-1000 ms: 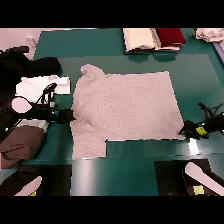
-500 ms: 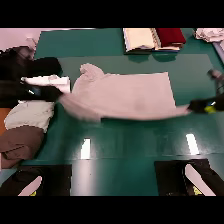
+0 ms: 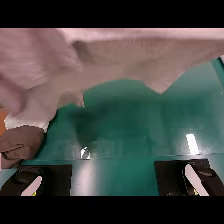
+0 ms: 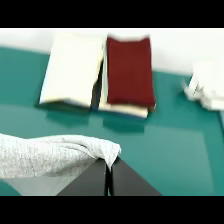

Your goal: Fold the shirts.

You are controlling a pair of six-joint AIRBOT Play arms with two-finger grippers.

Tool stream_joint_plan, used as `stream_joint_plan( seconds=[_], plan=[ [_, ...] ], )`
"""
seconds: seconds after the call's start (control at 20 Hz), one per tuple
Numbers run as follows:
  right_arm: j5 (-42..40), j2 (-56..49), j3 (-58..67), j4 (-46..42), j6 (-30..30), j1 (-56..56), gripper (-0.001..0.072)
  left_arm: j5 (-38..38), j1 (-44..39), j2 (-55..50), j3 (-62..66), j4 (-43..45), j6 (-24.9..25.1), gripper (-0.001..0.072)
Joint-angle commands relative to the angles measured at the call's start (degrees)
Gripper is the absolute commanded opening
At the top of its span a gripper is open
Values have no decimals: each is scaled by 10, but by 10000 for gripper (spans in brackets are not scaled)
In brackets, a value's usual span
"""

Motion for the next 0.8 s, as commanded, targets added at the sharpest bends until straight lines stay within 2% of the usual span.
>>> stream_joint_plan(
  seconds=[0.0,0.2,0.3,0.4,0.55,0.75],
  plan=[
    [37,-17,105,-3,2,1,10,11,0,0,65,36,-14,19],
    [80,-81,148,-1,30,1,10,-101,0,-59,40,85,-32,19],
    [99,-118,125,2,32,8,9,-159,0,-113,2,84,-30,21],
    [106,-161,72,-3,32,28,9,-182,0,-175,-58,83,-29,21],
    [106,-237,-31,-4,32,46,9,-144,0,-266,-162,68,-14,21],
    [54,-359,-141,-4,30,47,9,-30,2,-410,-245,70,5,21]
  ],
)
